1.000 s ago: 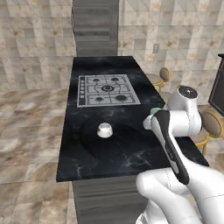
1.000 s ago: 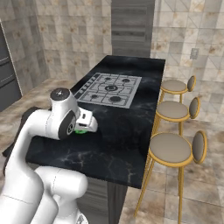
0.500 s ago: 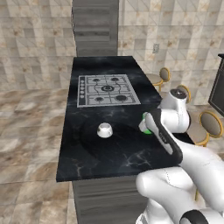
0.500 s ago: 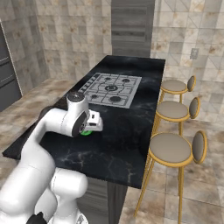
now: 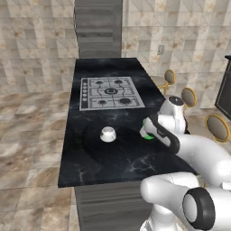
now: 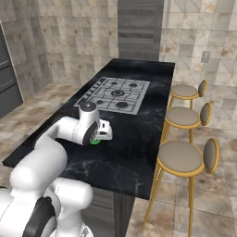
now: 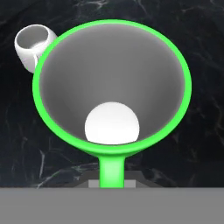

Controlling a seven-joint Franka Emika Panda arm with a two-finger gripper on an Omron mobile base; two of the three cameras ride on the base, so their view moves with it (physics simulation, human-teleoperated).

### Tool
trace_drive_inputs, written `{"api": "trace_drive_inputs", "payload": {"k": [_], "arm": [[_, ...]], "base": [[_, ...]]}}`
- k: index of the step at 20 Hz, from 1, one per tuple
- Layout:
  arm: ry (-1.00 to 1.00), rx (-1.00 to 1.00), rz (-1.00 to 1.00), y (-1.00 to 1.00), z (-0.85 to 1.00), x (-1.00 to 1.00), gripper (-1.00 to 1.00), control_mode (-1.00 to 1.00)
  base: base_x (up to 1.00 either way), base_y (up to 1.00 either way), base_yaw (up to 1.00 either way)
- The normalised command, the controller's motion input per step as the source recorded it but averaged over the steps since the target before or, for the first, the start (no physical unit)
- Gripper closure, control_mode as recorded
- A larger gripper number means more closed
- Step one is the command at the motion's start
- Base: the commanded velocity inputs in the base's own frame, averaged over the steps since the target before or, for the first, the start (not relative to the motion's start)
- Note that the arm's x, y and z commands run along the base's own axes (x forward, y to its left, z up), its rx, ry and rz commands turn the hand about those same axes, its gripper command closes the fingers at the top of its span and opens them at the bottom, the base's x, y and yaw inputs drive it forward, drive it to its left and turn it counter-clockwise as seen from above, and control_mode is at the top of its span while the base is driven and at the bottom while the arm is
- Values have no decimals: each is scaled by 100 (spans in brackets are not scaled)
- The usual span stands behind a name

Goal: Clear the mugs and bowl far away from the sink.

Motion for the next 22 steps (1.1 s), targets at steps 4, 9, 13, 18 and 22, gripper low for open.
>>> {"api": "trace_drive_inputs", "payload": {"k": [4, 9, 13, 18, 22], "arm": [[0, 0, 0, 0, -30, 28, 100, -100], [1, 0, 0, 0, -32, 28, 100, -100], [1, 0, 0, 0, -32, 32, 100, -100], [1, 0, 0, 0, -30, 33, 100, -100], [4, 0, 0, 0, -28, 30, 100, -100]], "base": [[0, 0, 0], [0, 0, 0], [0, 0, 0], [0, 0, 0], [0, 0, 0]]}}
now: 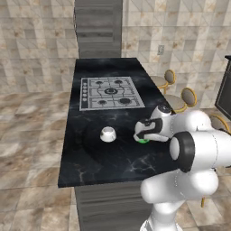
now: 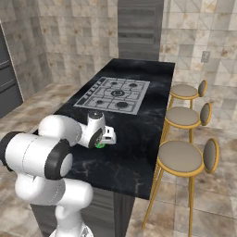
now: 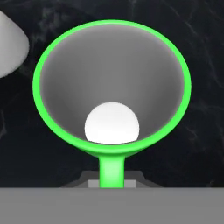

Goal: Clear the mugs and bowl far away from the sink.

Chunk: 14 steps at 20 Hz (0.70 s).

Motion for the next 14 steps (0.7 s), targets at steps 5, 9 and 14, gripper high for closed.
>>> {"api": "trace_drive_inputs", "payload": {"k": [5, 9, 14], "arm": [[7, 0, 0, 0, -28, 28, 100, -100], [7, 0, 0, 0, -27, 23, 100, -100], [9, 0, 0, 0, -27, 24, -100, -100]], "base": [[0, 0, 0], [0, 0, 0], [0, 0, 0]]}}
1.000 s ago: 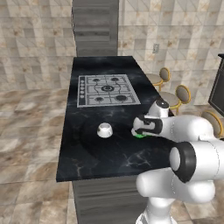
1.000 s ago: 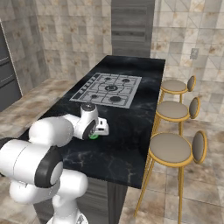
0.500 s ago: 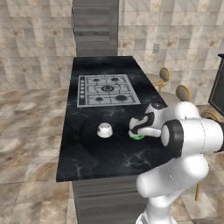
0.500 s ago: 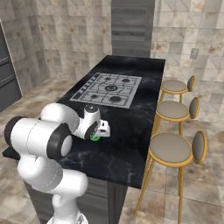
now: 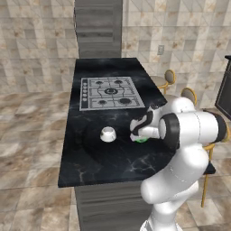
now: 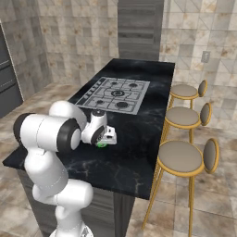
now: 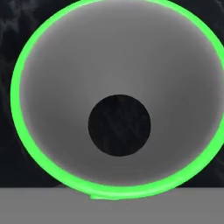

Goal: Clear the mugs and bowl far away from the sink.

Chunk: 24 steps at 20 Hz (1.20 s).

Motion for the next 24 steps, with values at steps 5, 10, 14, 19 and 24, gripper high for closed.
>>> {"api": "trace_drive_inputs", "payload": {"k": [5, 10, 14, 19, 24], "arm": [[0, 1, 0, -3, 0, 2, -100, -100], [-3, 3, 0, -4, 17, 0, -100, -100], [-9, 0, 0, 0, 36, 0, -100, -100], [-3, 0, 0, 0, 53, -6, -100, -100], [0, 0, 2, 4, 53, -29, -100, -100]], "base": [[0, 0, 0], [0, 0, 0], [0, 0, 0], [0, 0, 0], [0, 0, 0]]}}
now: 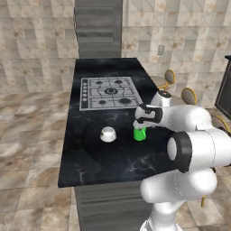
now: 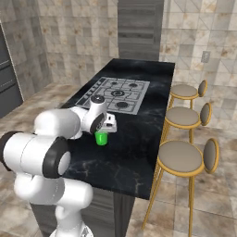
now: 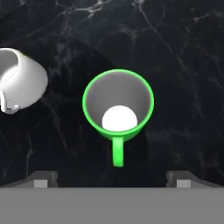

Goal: Clear the mugs and bowl far away from the sink.

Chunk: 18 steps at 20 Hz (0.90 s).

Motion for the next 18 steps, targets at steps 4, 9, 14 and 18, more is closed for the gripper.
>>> {"api": "trace_drive_inputs", "payload": {"k": [4, 9, 14, 18], "arm": [[0, 0, 2, 0, 55, -63, -100, -100], [-2, 0, 0, 0, 42, -70, -100, -100], [-14, -1, 0, 5, 33, -63, -100, -100], [-2, 0, -3, 21, 42, -44, -100, -100]], "base": [[0, 0, 0], [0, 0, 0], [0, 0, 0], [0, 0, 0]]}}
